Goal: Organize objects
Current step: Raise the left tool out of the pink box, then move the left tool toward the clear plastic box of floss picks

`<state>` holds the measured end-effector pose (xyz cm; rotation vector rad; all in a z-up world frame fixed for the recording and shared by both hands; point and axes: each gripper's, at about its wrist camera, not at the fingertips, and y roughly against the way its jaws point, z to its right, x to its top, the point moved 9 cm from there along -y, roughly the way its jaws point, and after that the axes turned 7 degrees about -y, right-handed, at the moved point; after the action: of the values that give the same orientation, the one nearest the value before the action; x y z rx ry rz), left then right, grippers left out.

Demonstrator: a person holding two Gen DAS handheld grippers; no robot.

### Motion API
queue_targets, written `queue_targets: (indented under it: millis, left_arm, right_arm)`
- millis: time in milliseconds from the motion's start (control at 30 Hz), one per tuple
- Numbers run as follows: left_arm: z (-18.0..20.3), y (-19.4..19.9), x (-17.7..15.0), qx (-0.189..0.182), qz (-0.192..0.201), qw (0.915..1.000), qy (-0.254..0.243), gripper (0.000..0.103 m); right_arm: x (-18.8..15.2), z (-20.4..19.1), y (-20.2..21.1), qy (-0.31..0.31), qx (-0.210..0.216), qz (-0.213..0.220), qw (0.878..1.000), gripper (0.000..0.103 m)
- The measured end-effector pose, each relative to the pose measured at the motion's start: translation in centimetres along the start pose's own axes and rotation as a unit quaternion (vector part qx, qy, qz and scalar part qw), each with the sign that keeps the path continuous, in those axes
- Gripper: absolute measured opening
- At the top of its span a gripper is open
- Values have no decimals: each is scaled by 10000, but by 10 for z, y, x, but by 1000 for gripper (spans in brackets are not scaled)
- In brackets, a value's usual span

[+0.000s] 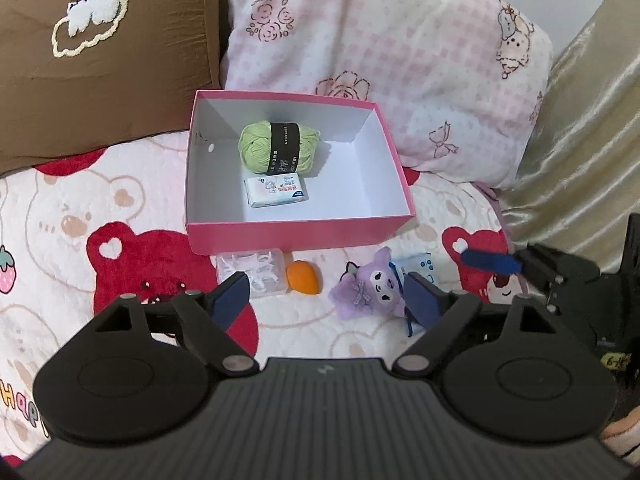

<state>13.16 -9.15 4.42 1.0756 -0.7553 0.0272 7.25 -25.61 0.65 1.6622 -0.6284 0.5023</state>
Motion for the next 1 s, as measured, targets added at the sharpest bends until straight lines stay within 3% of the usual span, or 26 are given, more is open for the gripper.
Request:
queue_targets:
  millis: [333,600,1000]
  left_arm:
    - [-5,-1,-22,41,-202,9998,-40,98]
    - [-13,2,-37,174,-230,9995,-89,100]
    - [-27,1,-58,139,-125,9998,-98,99]
  right_arm:
    - [-22,-12,13,17,-64,-257,9996,89]
    - [-30,-23,17,161,-38,-315,9994,89]
    - [-44,-57,14,370,353,-334,9981,89]
